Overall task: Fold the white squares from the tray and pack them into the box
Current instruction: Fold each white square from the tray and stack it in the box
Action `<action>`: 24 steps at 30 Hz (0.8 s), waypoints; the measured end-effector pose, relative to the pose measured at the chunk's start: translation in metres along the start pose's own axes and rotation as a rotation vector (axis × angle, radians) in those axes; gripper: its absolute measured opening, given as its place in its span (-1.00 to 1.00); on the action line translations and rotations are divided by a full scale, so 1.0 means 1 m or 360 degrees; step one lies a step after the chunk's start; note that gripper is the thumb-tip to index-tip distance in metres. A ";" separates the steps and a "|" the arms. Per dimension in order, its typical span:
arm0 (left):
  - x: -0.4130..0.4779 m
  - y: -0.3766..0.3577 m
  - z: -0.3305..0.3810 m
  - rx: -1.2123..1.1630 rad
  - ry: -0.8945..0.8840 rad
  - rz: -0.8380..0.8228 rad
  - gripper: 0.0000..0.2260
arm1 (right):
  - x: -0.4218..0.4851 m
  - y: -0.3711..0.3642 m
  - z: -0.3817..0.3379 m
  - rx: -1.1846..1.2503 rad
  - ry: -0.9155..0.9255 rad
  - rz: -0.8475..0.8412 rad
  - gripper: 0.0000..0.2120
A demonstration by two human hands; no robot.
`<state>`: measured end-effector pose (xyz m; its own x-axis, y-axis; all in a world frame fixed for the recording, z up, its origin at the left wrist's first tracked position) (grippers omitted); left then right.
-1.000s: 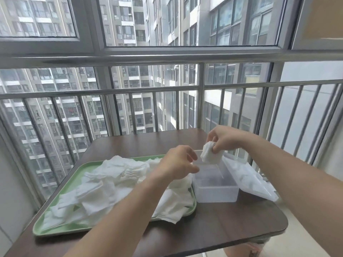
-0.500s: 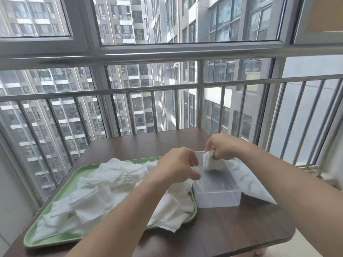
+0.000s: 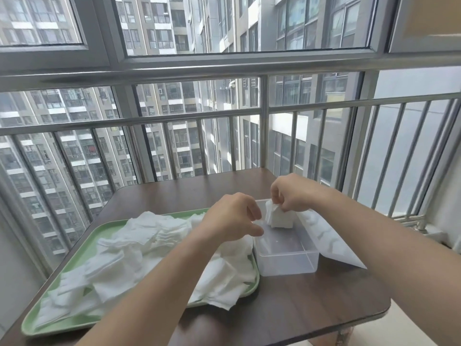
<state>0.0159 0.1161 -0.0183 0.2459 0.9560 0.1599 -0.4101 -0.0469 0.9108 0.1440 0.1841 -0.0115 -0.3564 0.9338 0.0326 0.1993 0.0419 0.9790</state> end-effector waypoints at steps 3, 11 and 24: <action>0.000 0.003 -0.001 -0.0053 0.0005 -0.0013 -0.86 | -0.007 0.009 -0.003 0.0037 0.0021 0.0028 -0.81; -0.010 0.039 -0.033 -0.0426 0.0129 0.0295 -0.84 | -0.021 0.028 -0.031 0.0427 0.0158 0.0147 -0.89; -0.044 0.054 -0.084 -0.0189 0.0243 0.0309 -0.76 | -0.034 -0.012 -0.136 0.0322 0.0508 -0.0192 -0.58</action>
<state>-0.0911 0.0958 -0.0082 0.0212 0.9654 0.2599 -0.5390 -0.2079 0.8162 0.0297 0.1034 0.0032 -0.6478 0.7617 0.0119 0.3031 0.2434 0.9213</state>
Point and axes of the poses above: each hand's wrist, its own x-axis towards the middle knuckle, its own y-axis out of the back of the hand, z = x × y, the point moved 10 cm from there along x, towards the middle knuckle, and after that the axes turned 7 degrees about x, right-handed, at the moved point
